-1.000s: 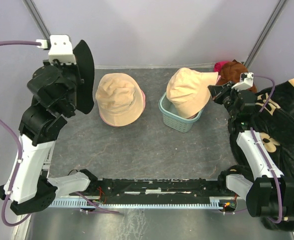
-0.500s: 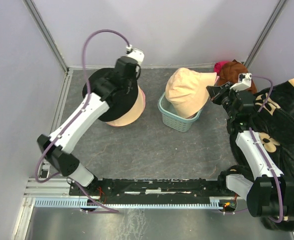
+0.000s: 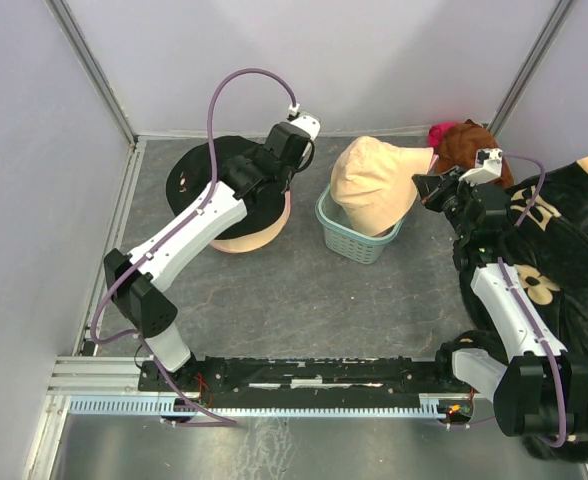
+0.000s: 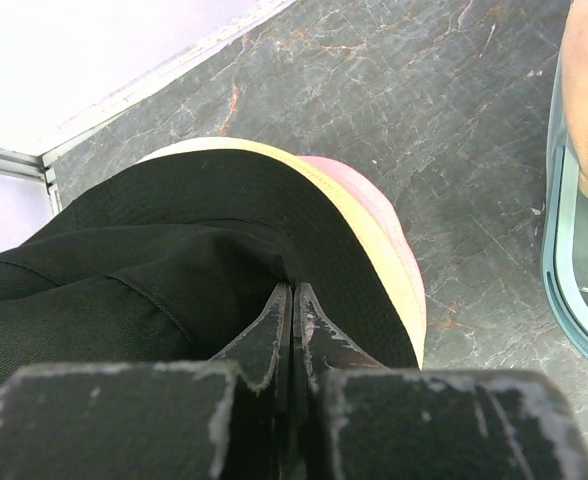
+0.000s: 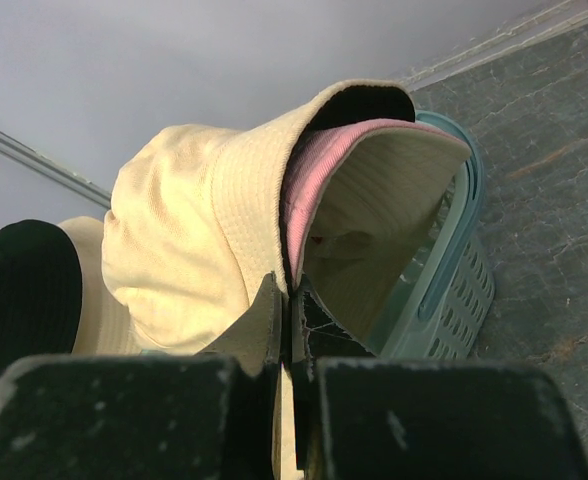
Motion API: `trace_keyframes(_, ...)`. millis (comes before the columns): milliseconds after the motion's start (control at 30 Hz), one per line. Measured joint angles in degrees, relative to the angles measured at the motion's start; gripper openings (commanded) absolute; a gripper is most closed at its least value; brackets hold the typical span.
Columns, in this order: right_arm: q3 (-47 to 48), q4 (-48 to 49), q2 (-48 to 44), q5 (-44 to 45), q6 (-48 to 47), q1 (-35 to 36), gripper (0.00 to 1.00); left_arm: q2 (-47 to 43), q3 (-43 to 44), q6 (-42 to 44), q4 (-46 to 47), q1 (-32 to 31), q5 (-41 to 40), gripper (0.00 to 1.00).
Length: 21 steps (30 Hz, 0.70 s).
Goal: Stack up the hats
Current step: Stack the hat on the hat.
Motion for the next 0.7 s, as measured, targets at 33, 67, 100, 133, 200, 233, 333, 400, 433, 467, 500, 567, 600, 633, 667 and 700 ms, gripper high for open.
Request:
trace_keyframes(33,0.0,-0.1,-0.1,0.0,-0.1,0.0,0.01,0.0,0.0,-0.4,0.0,0.0,0.0,0.03)
trace_keyframes(67,0.0,-0.1,-0.2,0.0,-0.1,0.1,0.01,0.0,0.0,-0.7,0.0,0.0,0.1,0.03)
trace_keyframes(100,0.0,-0.2,-0.2,0.0,-0.1,0.1,0.01,-0.1,0.0,-1.1,0.0,0.0,0.2,0.04)
trace_keyframes(133,0.0,-0.2,-0.3,0.0,-0.1,0.2,0.01,-0.2,0.0,-1.2,0.0,0.0,0.2,0.07)
trace_keyframes(200,0.0,-0.3,-0.3,0.0,-0.1,0.2,0.01,-0.5,-0.1,-1.7,0.1,0.0,0.3,0.14)
trace_keyframes(233,0.0,-0.3,-0.3,0.0,-0.1,0.2,0.01,-0.9,-0.4,-1.8,0.2,0.0,0.4,0.18)
trace_keyframes(333,0.0,-0.3,-0.3,0.0,-0.1,0.2,0.01,-2.1,-1.8,-2.5,0.5,0.0,0.5,0.29)
trace_keyframes(400,0.0,-0.3,-0.3,0.0,-0.1,0.2,0.02,-2.7,-2.5,-3.3,0.6,0.0,0.5,0.33)
trace_keyframes(433,0.0,-0.4,-0.3,0.0,-0.1,0.2,0.03,-2.9,-2.6,-3.7,0.6,-0.1,0.5,0.37)
trace_keyframes(467,0.0,-0.5,-0.3,0.0,-0.2,0.2,0.05,-3.0,-2.6,-3.8,0.8,-0.1,0.5,0.38)
trace_keyframes(500,0.0,-0.8,-0.4,0.0,-0.2,0.2,0.08,-3.1,-2.6,-4.0,1.0,-0.1,0.5,0.4)
trace_keyframes(567,0.0,-1.2,-0.6,-0.1,-0.2,0.2,0.14,-3.4,-2.6,-4.2,1.6,-0.2,0.5,0.41)
trace_keyframes(600,0.0,-1.3,-0.7,-0.1,-0.3,0.2,0.17,-3.6,-2.6,-4.2,1.8,-0.2,0.5,0.43)
trace_keyframes(633,0.0,-1.5,-0.7,-0.1,-0.3,0.2,0.2,-3.7,-2.6,-4.3,1.9,-0.2,0.5,0.44)
trace_keyframes(667,0.0,-1.7,-0.8,-0.3,-0.3,0.3,0.25,-3.9,-2.6,-4.3,1.9,-0.2,0.5,0.45)
trace_keyframes(700,0.0,-1.9,-0.9,-0.3,-0.3,0.3,0.29,-4.0,-2.6,-4.3,1.9,-0.2,0.5,0.46)
